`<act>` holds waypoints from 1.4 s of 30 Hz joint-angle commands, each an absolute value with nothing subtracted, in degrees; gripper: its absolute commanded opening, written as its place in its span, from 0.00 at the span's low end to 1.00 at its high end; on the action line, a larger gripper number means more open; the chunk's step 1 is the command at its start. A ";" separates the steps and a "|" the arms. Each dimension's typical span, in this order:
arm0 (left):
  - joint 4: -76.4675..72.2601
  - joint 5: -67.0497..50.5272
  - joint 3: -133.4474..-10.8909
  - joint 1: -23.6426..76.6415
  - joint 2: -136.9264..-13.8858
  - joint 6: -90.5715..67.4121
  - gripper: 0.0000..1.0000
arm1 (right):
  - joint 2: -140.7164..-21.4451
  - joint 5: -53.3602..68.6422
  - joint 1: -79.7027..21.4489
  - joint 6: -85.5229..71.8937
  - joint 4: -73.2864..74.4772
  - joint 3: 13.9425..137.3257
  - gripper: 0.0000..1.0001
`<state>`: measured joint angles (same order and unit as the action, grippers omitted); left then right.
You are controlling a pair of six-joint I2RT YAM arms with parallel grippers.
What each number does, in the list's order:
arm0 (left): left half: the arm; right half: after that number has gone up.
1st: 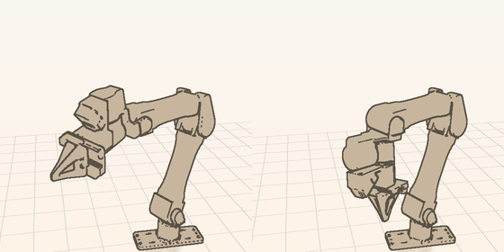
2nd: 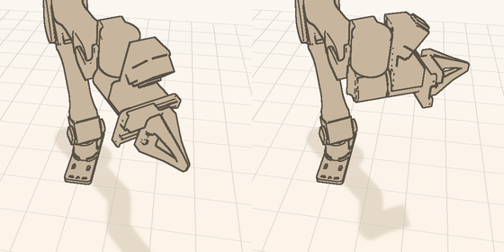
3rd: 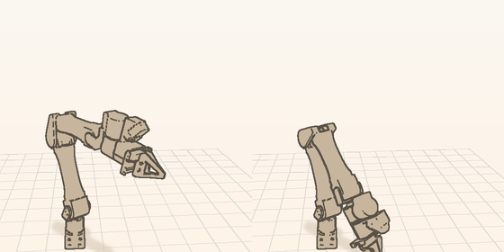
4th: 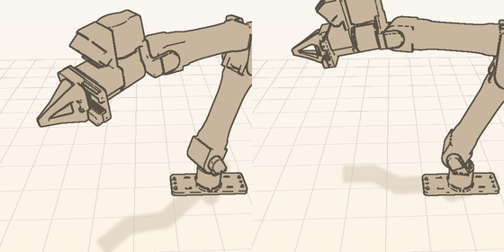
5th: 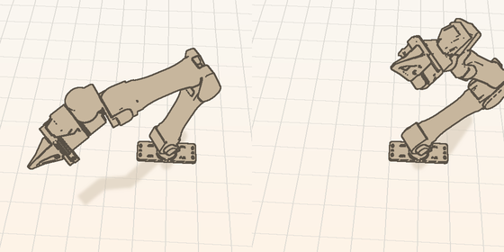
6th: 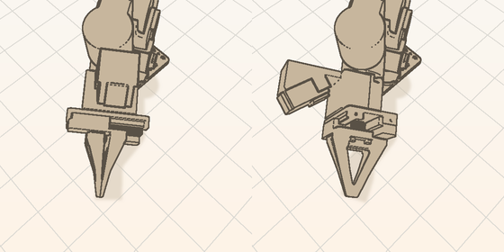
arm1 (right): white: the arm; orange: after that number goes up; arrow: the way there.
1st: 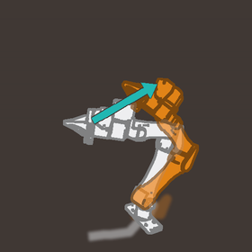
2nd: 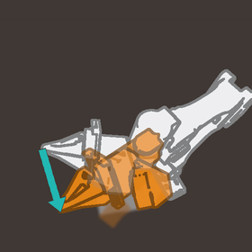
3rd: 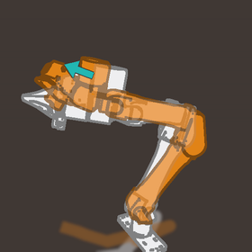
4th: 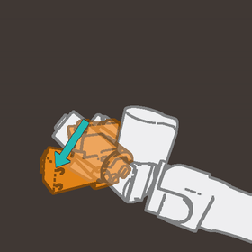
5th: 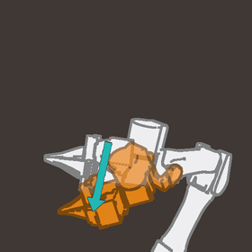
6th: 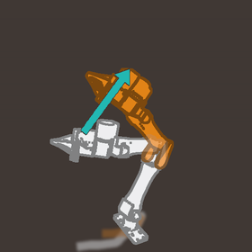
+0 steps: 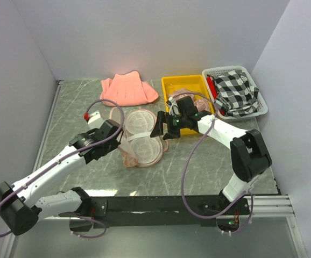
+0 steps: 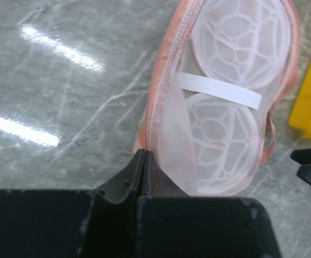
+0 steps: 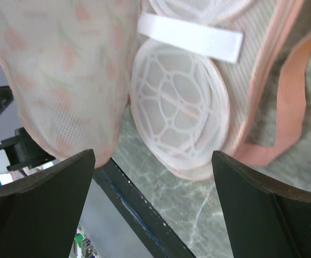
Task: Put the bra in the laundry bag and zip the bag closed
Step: Open the laundry bag at the center of the board.
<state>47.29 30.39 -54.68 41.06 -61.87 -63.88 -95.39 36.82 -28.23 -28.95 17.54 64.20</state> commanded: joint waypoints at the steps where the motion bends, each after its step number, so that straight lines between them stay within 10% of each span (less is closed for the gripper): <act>1: 50.79 33.48 -53.00 39.90 -58.71 -69.78 0.01 | -97.38 38.76 -29.00 -28.65 15.64 69.78 0.97; 10: 55.28 34.72 -53.96 34.90 -56.60 -70.32 0.06 | -101.51 40.43 -30.50 -28.30 15.82 72.33 0.97; 25: 56.42 35.49 -55.54 27.16 -56.34 -64.60 0.98 | -102.39 38.50 -31.20 -27.60 16.43 72.42 0.97; 42: 45.99 25.00 -58.20 26.63 -53.87 -56.87 0.97 | -104.32 36.38 -31.11 -26.63 18.63 73.56 0.97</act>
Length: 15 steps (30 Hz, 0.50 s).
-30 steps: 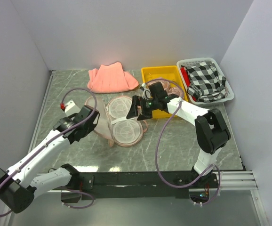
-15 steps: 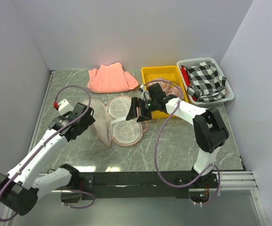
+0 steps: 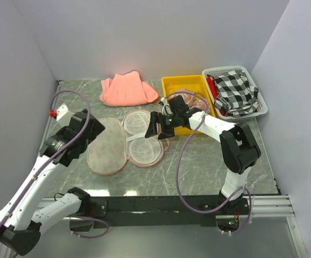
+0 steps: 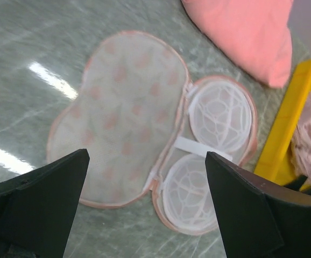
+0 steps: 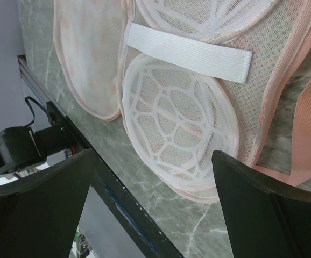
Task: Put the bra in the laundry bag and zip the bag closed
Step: Open the laundry bag at the center of the board.
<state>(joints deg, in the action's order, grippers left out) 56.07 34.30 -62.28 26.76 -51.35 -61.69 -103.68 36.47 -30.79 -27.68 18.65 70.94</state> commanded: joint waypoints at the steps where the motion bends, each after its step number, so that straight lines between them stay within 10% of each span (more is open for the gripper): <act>1: 40.40 22.96 -55.57 26.63 -54.57 -55.82 0.97 | -104.59 36.56 -31.20 -26.63 18.55 73.65 0.97; 15: 23.47 20.65 -50.54 26.46 -71.01 -52.91 0.97 | -107.49 32.17 -31.20 -23.56 20.74 73.66 0.98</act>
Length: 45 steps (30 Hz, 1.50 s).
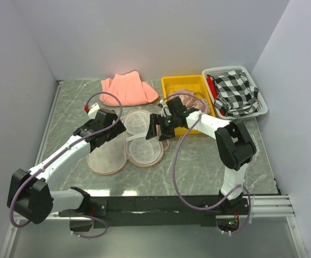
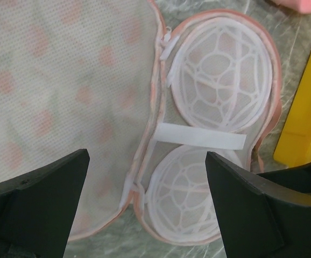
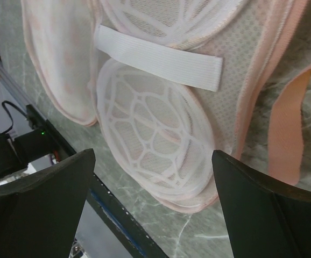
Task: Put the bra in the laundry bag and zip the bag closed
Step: Open the laundry bag at the center of the board, then adjust the laundry bag at the center of the board.
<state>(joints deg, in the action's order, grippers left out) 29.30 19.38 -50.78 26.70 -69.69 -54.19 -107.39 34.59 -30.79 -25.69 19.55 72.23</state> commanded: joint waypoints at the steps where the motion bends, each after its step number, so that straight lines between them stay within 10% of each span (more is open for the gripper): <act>1: 22.77 21.09 -49.41 26.46 -71.71 -53.52 0.97 | -107.58 31.99 -31.29 -23.47 21.18 73.30 0.98; 45: 12.48 12.57 -47.02 20.13 -87.80 -52.47 0.97 | -115.84 27.86 -32.78 -20.92 23.20 82.71 0.98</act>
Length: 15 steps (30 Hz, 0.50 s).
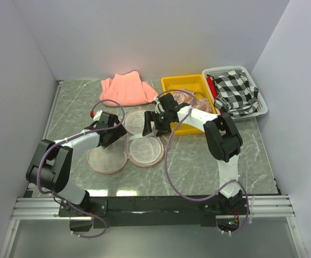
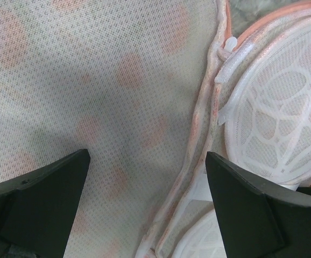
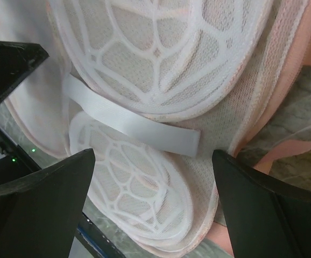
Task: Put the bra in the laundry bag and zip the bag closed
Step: Adjust the laundry bag at the center of the board.
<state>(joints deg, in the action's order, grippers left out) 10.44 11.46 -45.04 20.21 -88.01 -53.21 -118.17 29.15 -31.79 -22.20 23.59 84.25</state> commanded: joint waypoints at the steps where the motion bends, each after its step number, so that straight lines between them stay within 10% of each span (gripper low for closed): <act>1: 12.83 12.83 -47.28 20.13 -87.63 -52.47 0.97 | -115.14 27.77 -32.96 -21.00 22.86 81.14 0.98; 15: 17.66 11.51 -44.13 20.13 -81.57 -54.23 0.97 | -108.64 26.55 -38.32 -23.20 20.21 71.19 0.98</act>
<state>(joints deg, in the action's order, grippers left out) 15.99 11.79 -45.93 20.21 -85.82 -53.28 -111.66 27.83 -36.38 -22.44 19.86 73.19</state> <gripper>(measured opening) 0.969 0.982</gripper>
